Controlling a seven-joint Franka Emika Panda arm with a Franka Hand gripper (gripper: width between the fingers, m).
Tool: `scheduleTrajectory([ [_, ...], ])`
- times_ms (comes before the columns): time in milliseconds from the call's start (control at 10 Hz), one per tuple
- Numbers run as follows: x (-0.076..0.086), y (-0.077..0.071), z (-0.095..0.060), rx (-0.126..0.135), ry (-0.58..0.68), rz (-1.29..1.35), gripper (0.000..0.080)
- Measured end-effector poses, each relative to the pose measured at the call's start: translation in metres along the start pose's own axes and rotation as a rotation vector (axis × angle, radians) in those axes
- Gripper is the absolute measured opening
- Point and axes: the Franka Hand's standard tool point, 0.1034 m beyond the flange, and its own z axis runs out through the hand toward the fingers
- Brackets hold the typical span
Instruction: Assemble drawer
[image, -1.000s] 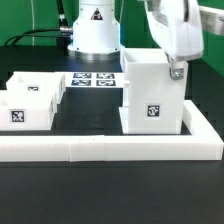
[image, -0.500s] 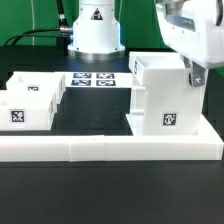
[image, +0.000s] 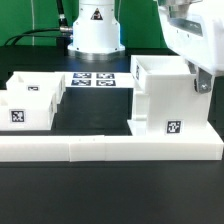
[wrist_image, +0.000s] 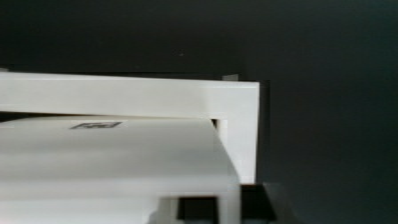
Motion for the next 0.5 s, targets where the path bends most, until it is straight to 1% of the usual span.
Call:
scheduleTrajectory([
  [100,0.0000,0.0002,0.0002,0.000,0.000,-0.004,0.0038],
  [200,-0.0003,0.0000,0.0002,0.000,0.000,-0.008,0.0220],
  [300,-0.0005,-0.0003,0.0000,0.002,0.000,-0.011,0.0220],
  [400,-0.0007,-0.0007,-0.0002,0.003,0.000,-0.013,0.0355],
  [500,-0.0009,-0.0012,-0.0006,0.006,0.000,-0.015,0.0540],
])
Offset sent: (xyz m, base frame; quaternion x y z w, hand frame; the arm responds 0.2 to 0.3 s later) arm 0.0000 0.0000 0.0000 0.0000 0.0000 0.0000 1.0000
